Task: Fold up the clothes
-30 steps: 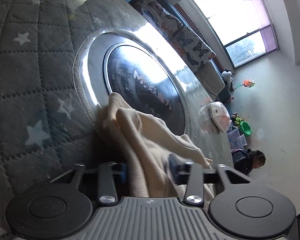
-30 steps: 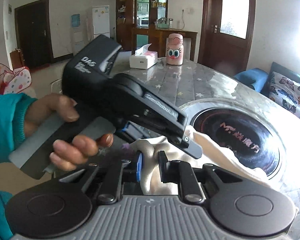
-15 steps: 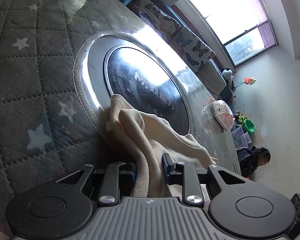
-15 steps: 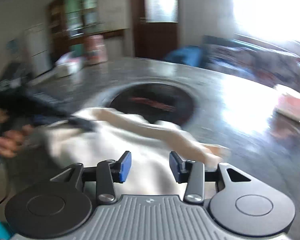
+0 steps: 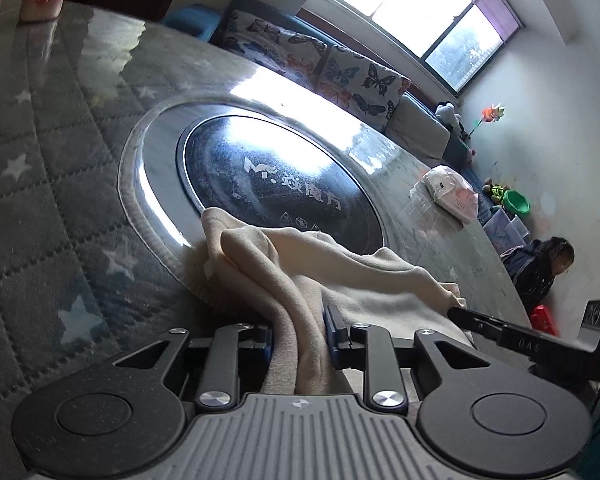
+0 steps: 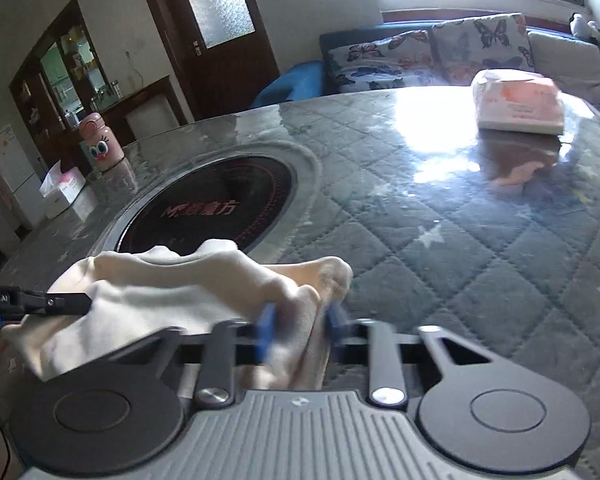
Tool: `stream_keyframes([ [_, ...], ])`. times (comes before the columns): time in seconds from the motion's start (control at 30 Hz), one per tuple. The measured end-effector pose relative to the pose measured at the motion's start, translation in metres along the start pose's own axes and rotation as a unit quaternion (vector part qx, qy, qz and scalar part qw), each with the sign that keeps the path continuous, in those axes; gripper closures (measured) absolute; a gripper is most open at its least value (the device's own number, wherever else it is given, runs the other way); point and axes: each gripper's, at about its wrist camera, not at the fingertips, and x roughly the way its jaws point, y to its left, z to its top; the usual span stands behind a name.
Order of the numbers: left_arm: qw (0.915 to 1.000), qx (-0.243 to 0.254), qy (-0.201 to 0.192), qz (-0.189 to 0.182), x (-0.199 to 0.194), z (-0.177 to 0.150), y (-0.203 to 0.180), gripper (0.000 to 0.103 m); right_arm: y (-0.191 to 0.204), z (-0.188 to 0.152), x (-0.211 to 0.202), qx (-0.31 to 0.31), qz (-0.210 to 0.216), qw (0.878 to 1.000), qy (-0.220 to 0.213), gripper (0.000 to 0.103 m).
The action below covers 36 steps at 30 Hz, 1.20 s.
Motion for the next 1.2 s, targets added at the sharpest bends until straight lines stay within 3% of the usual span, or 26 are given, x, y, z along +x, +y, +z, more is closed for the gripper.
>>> stream_keyframes([
  [0.3, 0.9984, 0.039, -0.041, 0.009, -0.033, 0.002, -0.004, 0.086, 0.041, 0.028, -0.018, -0.062, 0.015, 0.997, -0.038, 0.093],
  [0.5, 0.9953, 0.031, -0.088, 0.026, -0.071, 0.014, 0.013, 0.086, 0.089, 0.055, -0.013, -0.116, 0.045, 0.991, -0.054, 0.094],
  [0.6, 0.9923, 0.027, -0.113, 0.043, -0.095, 0.022, 0.026, 0.086, 0.114, 0.070, -0.007, -0.140, 0.064, 0.986, -0.065, 0.102],
  [0.8, 0.9863, 0.005, -0.146, 0.077, -0.133, 0.030, 0.059, 0.087, 0.160, 0.097, 0.019, -0.162, 0.088, 0.981, -0.063, 0.102],
  [0.93, 0.9845, -0.024, -0.144, 0.097, -0.143, 0.021, 0.087, 0.087, 0.180, 0.094, 0.040, -0.172, 0.098, 0.980, -0.030, 0.091],
  [1.03, 0.9838, -0.048, -0.138, 0.105, -0.147, 0.013, 0.107, 0.087, 0.185, 0.084, 0.058, -0.172, 0.101, 0.980, 0.001, 0.066],
  [1.2, 0.9840, -0.062, -0.130, 0.104, -0.148, 0.005, 0.121, 0.087, 0.189, 0.068, 0.087, -0.164, 0.108, 0.979, 0.047, 0.063],
])
